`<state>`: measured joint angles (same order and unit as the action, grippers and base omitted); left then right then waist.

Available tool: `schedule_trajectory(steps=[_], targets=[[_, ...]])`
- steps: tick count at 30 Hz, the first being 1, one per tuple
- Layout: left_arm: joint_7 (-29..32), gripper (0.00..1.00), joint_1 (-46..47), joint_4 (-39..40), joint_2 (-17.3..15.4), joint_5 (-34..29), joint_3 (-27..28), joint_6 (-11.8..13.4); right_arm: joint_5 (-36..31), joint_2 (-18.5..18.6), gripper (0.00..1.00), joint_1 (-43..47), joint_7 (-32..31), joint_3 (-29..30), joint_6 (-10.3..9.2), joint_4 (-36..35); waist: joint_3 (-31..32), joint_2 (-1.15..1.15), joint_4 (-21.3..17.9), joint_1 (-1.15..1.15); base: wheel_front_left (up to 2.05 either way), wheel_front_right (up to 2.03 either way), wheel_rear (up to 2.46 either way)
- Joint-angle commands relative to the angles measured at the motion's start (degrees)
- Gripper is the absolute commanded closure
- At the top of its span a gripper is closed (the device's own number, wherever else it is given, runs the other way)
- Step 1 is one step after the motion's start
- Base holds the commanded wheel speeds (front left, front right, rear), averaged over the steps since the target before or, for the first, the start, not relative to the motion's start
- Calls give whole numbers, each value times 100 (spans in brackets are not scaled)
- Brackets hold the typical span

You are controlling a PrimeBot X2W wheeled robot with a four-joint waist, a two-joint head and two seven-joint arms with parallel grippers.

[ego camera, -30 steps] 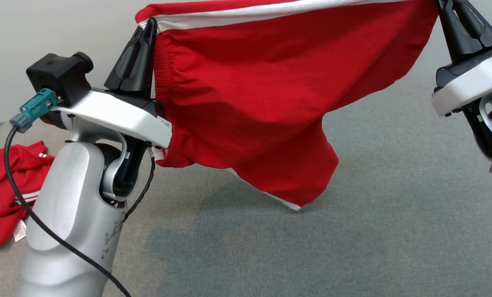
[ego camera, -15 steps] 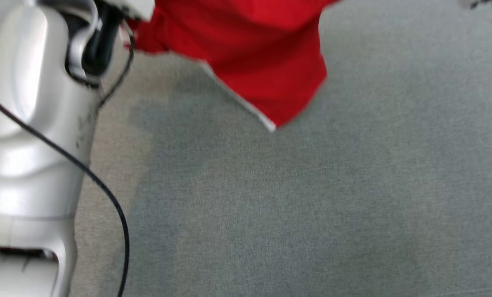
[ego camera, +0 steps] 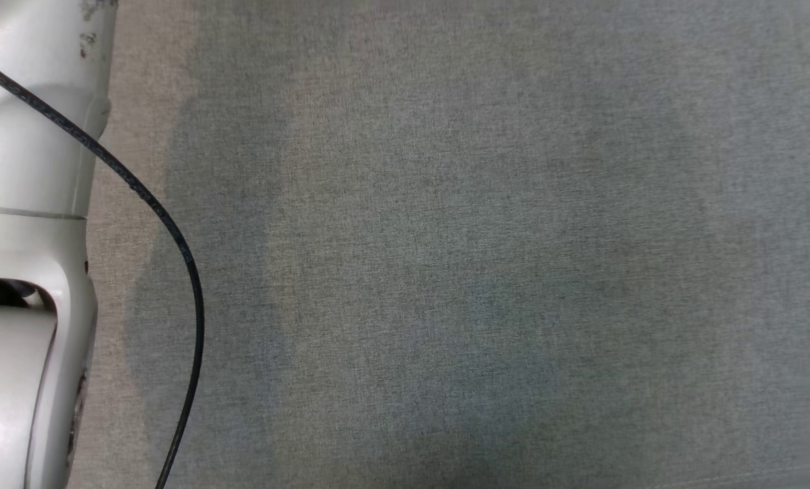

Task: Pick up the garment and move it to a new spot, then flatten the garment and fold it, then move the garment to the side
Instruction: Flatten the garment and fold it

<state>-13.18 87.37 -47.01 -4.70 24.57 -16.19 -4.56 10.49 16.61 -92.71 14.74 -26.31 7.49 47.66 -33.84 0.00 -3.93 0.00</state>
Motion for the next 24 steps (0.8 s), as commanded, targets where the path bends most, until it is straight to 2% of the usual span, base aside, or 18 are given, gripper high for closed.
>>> schedule_trajectory(steps=[1, 7, 11, 24], targets=[[-66, 100, 90, -92, -8, -36, -13, -33, -66, -22, 100, 7, 50, 32, 1, -89, -162, 0, 33, 0, 0, 0, 0], [-200, 100, -177, -482, 25, -192, -153, -148, -314, -126, 100, 679, 46, 142, 1, -523, -477, 0, 52, 0, 0, 0, 0], [-206, 100, -595, -340, -35, -430, -242, -198, -351, -136, 100, 1217, 48, 63, 1, -586, -496, 0, 86, 0, 0, 0, 0], [-207, 100, -1934, -495, -218, -1209, -687, -230, -220, -186, 100, 2361, 49, -228, 1, -458, -46, 0, 177, 0, 0, 0, 0]])
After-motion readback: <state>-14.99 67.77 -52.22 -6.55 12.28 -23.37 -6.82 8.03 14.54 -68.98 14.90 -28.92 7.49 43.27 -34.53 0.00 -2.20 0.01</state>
